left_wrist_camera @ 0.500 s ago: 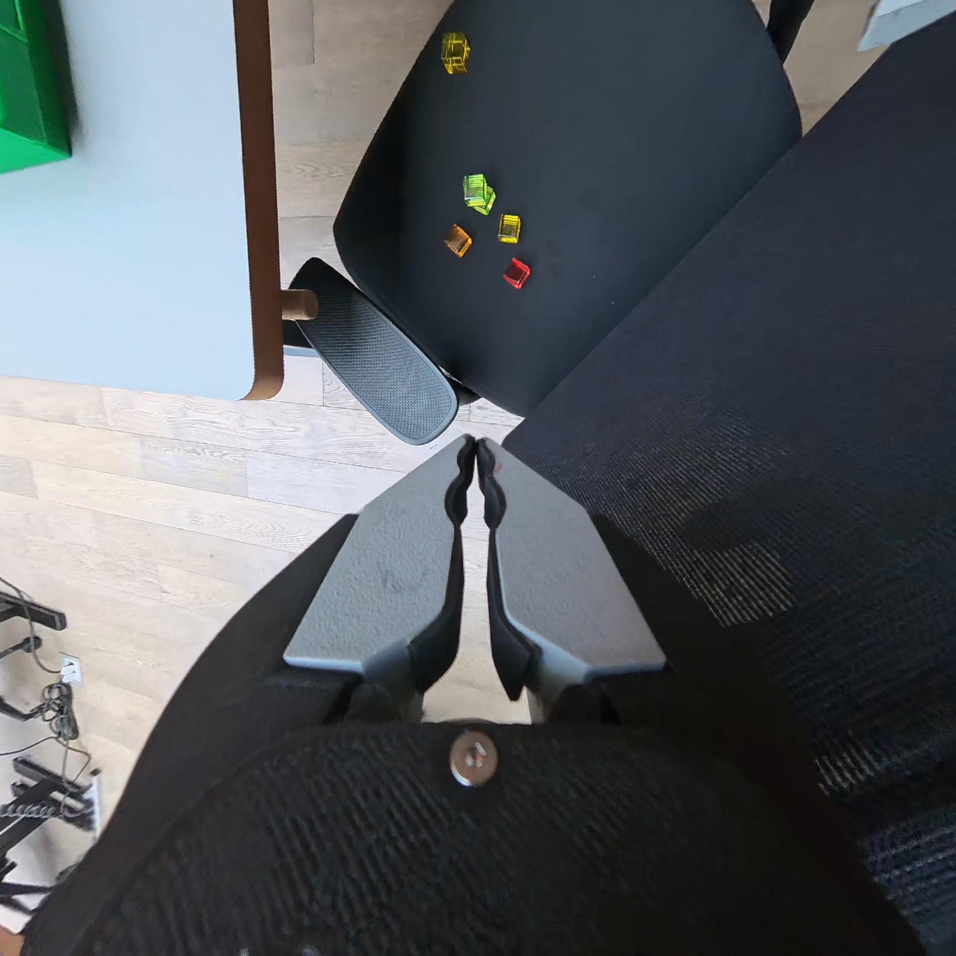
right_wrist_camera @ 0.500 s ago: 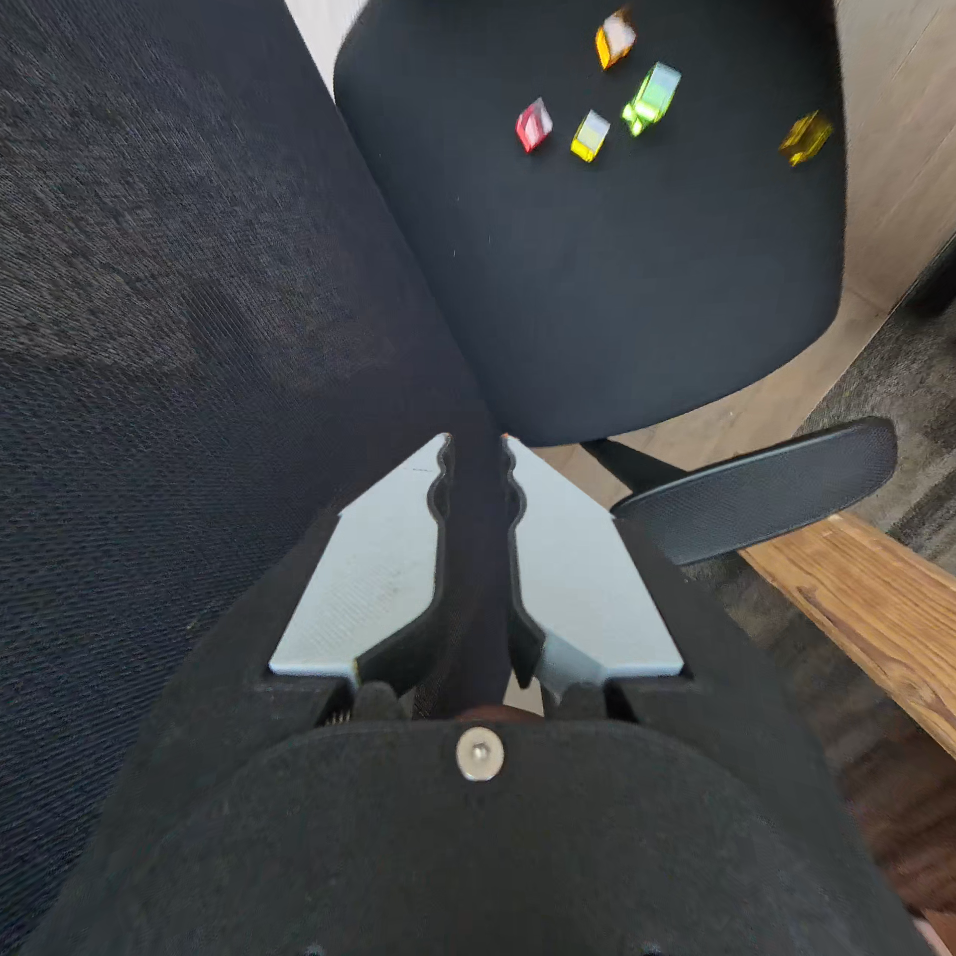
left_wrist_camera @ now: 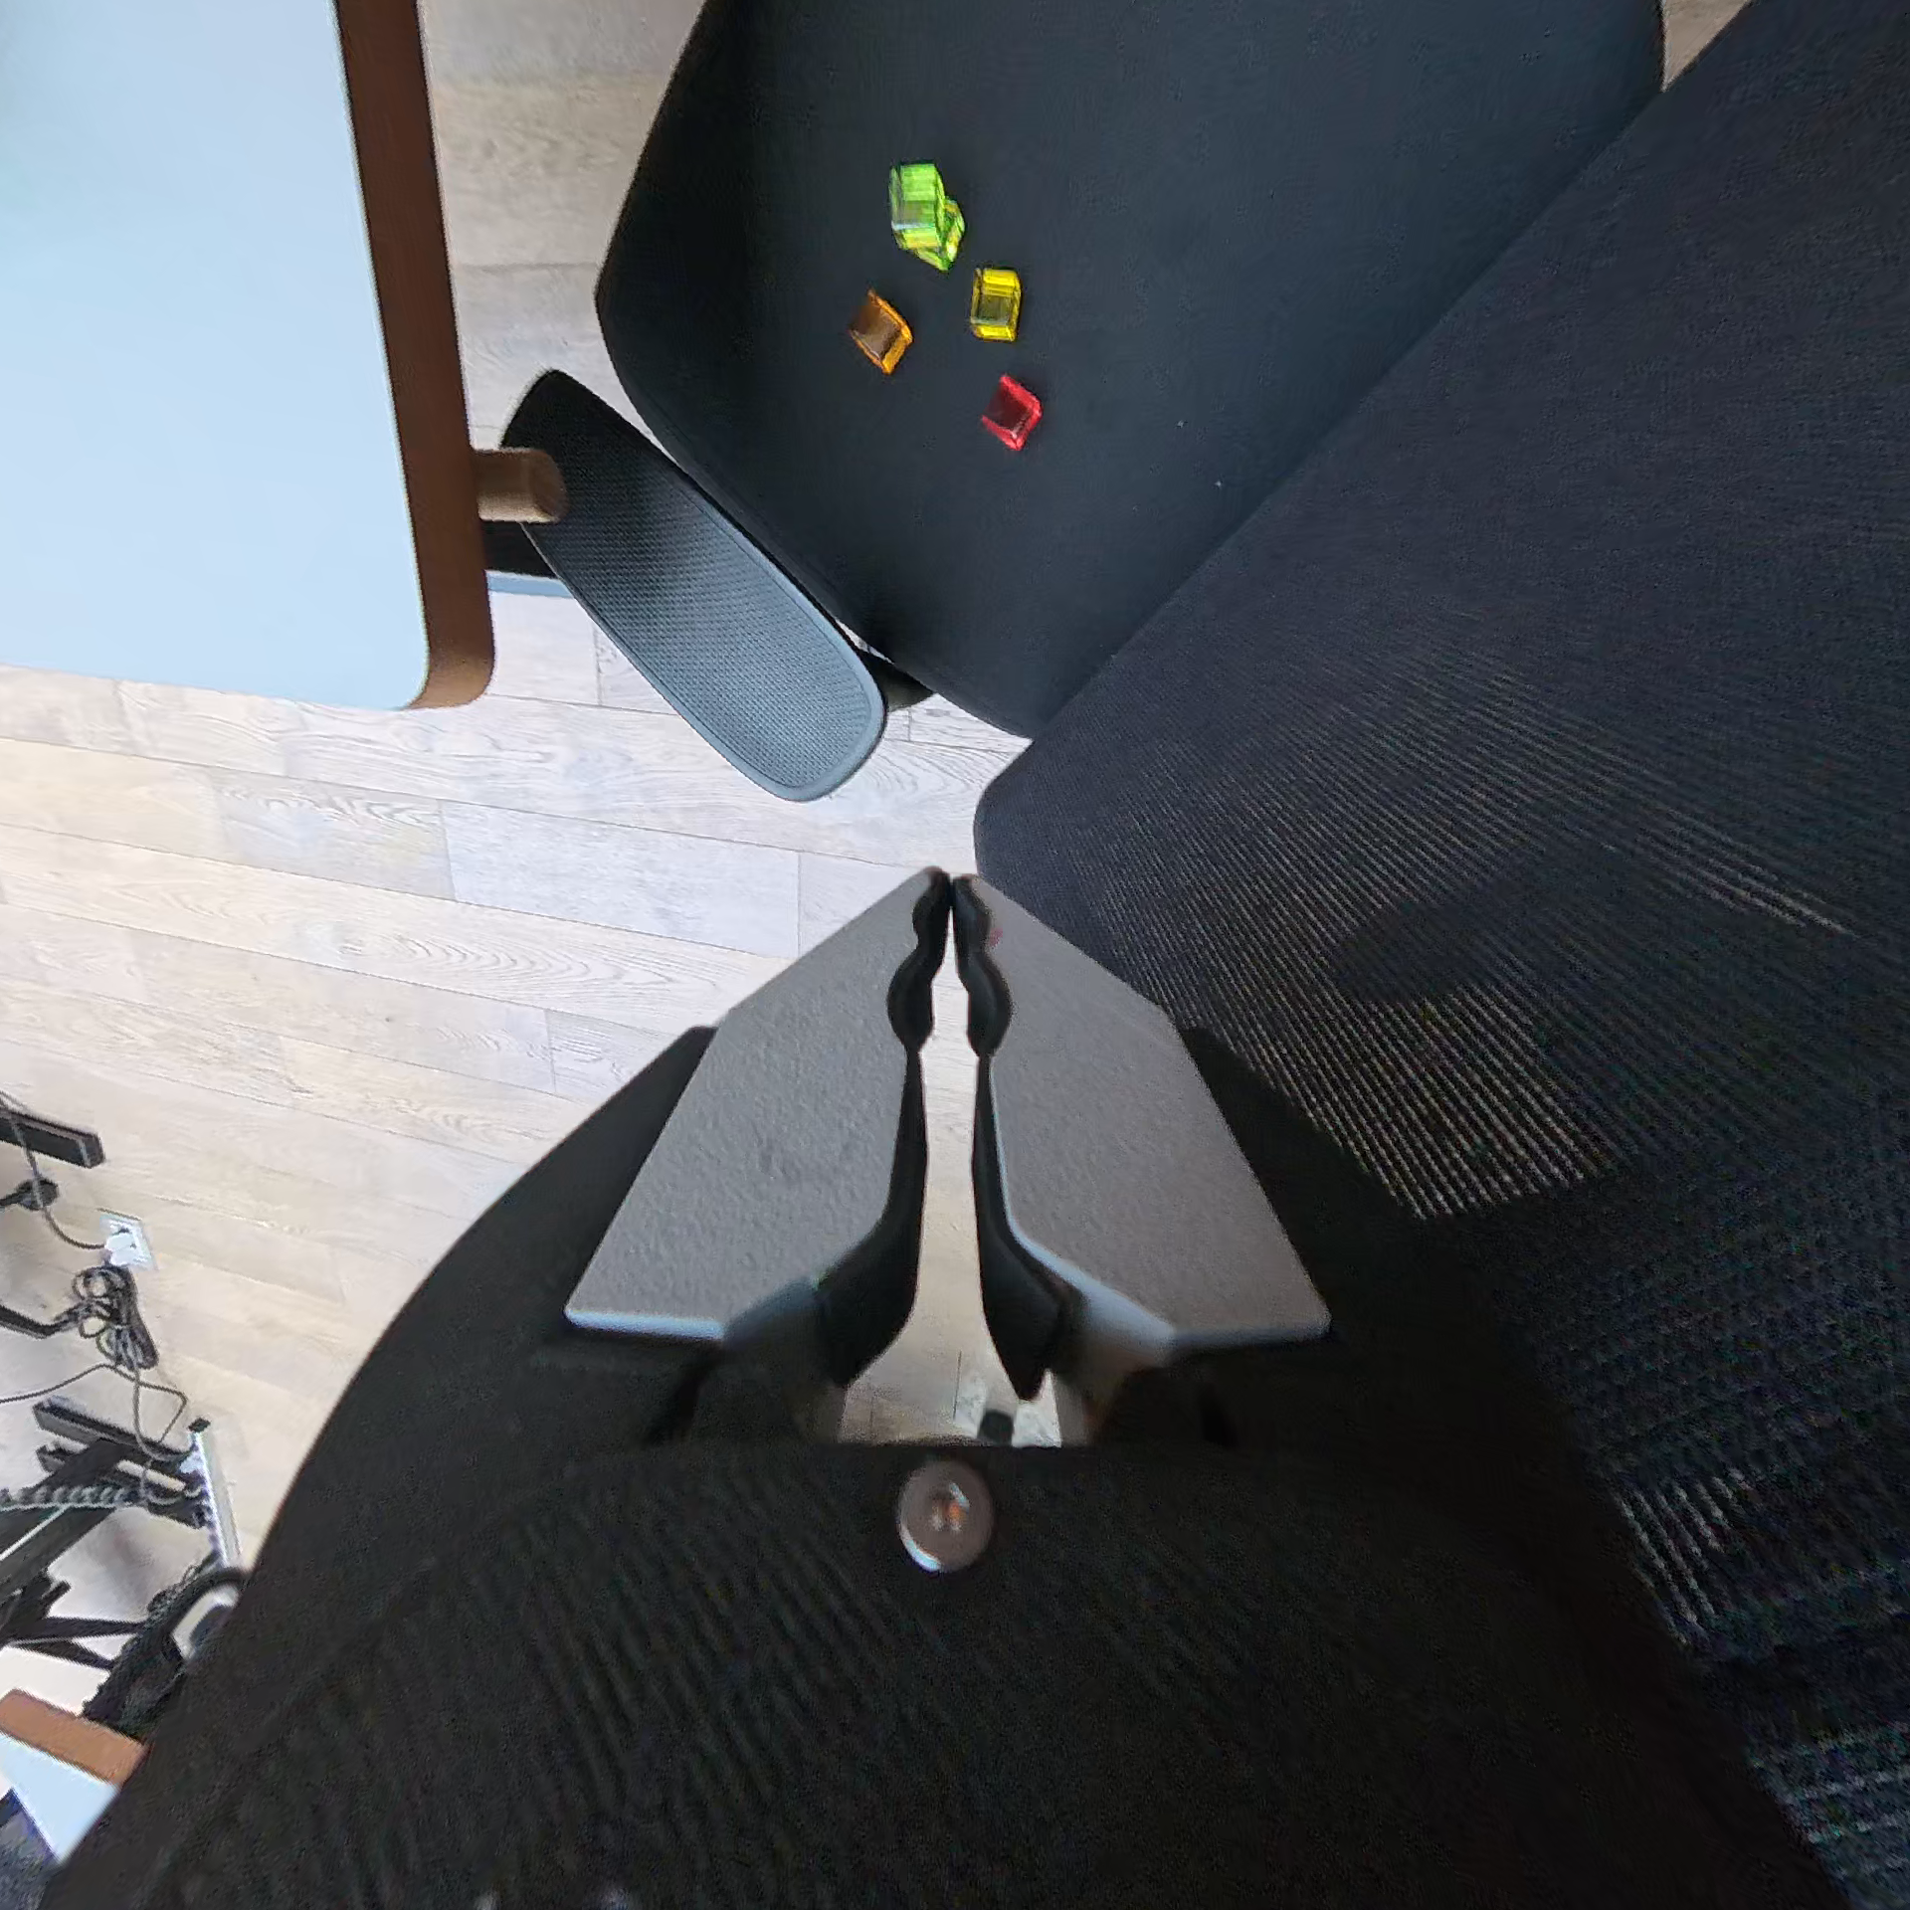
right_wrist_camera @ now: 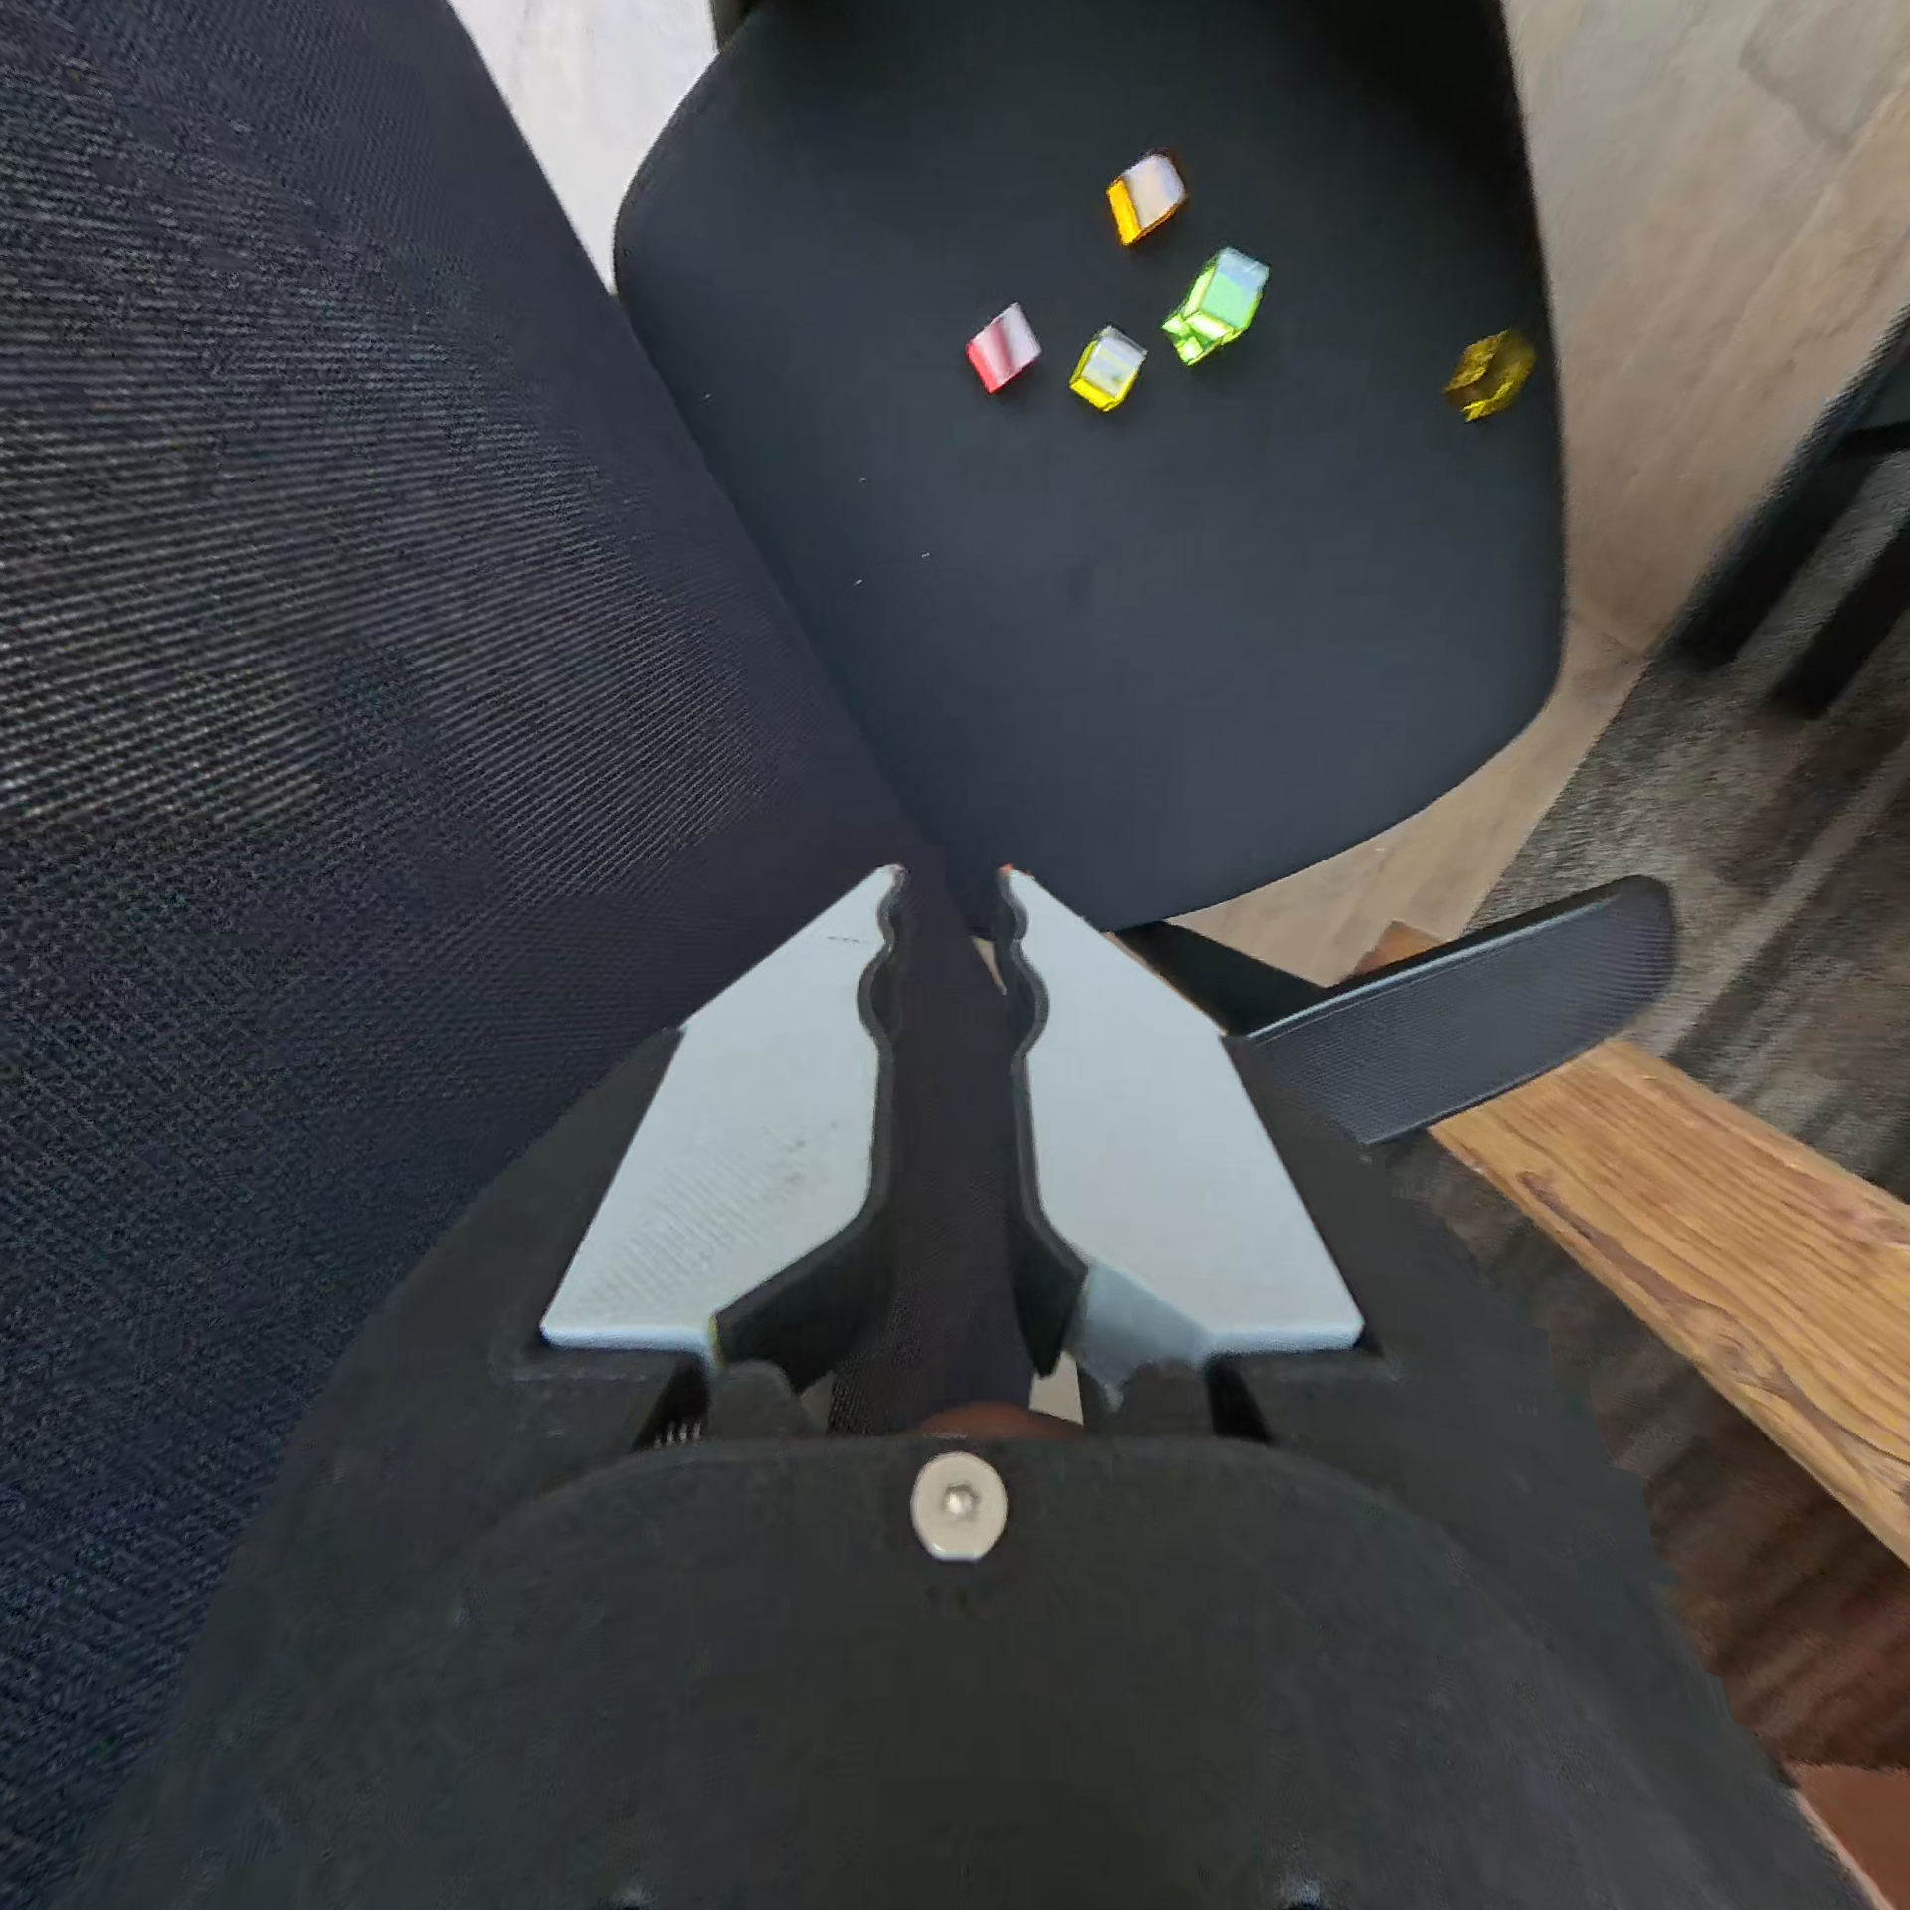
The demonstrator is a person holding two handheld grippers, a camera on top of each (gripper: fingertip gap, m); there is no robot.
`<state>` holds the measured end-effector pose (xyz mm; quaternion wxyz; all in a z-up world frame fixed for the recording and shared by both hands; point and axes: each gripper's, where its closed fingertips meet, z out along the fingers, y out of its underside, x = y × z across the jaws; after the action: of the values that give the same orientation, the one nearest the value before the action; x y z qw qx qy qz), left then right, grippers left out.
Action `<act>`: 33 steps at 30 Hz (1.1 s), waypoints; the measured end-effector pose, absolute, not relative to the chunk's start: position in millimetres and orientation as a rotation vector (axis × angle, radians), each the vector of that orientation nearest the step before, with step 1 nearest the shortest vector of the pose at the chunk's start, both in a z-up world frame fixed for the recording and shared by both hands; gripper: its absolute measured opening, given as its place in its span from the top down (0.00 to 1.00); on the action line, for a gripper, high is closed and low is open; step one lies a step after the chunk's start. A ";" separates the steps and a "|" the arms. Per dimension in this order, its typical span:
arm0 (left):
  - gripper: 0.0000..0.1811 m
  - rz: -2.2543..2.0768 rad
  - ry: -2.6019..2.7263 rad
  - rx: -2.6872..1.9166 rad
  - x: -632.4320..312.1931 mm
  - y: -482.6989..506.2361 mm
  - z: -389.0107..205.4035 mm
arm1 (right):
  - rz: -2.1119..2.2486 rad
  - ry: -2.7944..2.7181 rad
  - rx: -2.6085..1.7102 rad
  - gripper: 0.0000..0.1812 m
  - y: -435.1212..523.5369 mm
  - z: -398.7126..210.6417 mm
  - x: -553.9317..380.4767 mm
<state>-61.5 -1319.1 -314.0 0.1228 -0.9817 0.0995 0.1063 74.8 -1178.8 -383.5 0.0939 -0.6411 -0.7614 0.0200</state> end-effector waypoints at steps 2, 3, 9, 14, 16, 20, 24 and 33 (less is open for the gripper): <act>1.00 0.305 0.314 -2.906 -58.8 -1324.1 -319.1 | 0.041 -2.236 -1.864 0.92 -1177.3 -380.7 70.7; 1.00 0.315 0.332 -2.912 -57.6 -1324.5 -319.8 | 0.047 -2.236 -1.859 0.92 -1178.2 -380.7 70.1; 1.00 0.318 0.366 -2.879 -47.2 -1319.3 -316.7 | 0.099 -2.231 -1.953 0.92 -1178.3 -387.3 80.5; 1.00 0.308 0.372 -2.883 -46.0 -1319.1 -317.4 | 0.180 -2.203 -2.055 0.93 -1180.5 -388.5 82.8; 1.00 0.290 0.360 -2.879 -45.0 -1318.3 -317.2 | 0.180 -2.192 -2.055 0.93 -1178.5 -388.1 82.7; 1.00 0.315 0.393 -2.874 -44.2 -1318.3 -316.7 | 0.191 -2.180 -2.078 0.93 -1177.2 -389.7 84.3; 1.00 0.328 0.397 -2.850 -44.8 -1314.8 -313.7 | 0.178 -2.183 -2.085 0.94 -1174.5 -392.4 84.6; 1.00 0.337 0.409 -2.842 -45.3 -1313.1 -313.0 | 0.170 -2.160 -2.083 0.97 -1169.0 -393.0 82.9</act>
<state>-45.3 -1313.1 -313.0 0.1249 -0.9754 0.1403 0.1157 82.9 -1169.0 -393.0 0.0678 -0.6914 -0.7170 0.0565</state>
